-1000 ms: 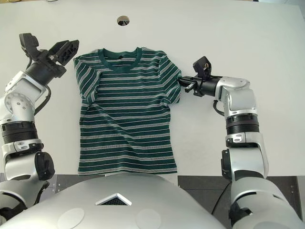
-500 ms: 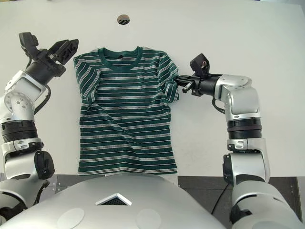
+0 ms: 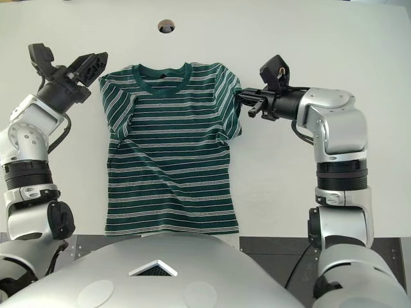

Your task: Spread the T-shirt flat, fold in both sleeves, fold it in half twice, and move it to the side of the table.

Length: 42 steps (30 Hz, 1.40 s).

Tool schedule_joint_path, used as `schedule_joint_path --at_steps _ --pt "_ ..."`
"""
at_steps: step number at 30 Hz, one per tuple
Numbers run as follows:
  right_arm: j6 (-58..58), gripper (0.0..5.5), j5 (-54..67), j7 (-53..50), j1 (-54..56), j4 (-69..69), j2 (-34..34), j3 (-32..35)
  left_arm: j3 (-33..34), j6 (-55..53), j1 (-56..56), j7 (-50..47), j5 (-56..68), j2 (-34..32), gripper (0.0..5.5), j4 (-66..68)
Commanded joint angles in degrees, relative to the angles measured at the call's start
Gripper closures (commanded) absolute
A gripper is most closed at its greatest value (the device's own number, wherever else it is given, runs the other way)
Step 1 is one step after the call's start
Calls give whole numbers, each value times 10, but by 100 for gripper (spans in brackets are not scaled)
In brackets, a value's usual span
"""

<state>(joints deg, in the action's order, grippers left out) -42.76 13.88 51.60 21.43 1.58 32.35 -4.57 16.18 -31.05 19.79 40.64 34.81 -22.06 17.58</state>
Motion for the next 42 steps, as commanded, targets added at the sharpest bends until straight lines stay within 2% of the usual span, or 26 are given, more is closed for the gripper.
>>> schedule_joint_path --at_steps 1,9,24,33,42 --pt "-13 539 12 -5 3 -20 -1 -5 -2 -1 16 0 2 7 222 3" --pt "-42 539 29 -29 26 -52 -37 -31 -2 -5 25 -1 1 8 222 4" --pt "-11 539 6 -82 53 63 -131 -91 3 -11 17 -8 13 10 222 -12" --pt "27 539 -6 -90 76 111 -163 -97 -3 -13 26 -13 13 19 222 -8" --pt "22 388 -6 -73 85 108 -153 -98 -1 -15 34 -15 13 21 222 -4"
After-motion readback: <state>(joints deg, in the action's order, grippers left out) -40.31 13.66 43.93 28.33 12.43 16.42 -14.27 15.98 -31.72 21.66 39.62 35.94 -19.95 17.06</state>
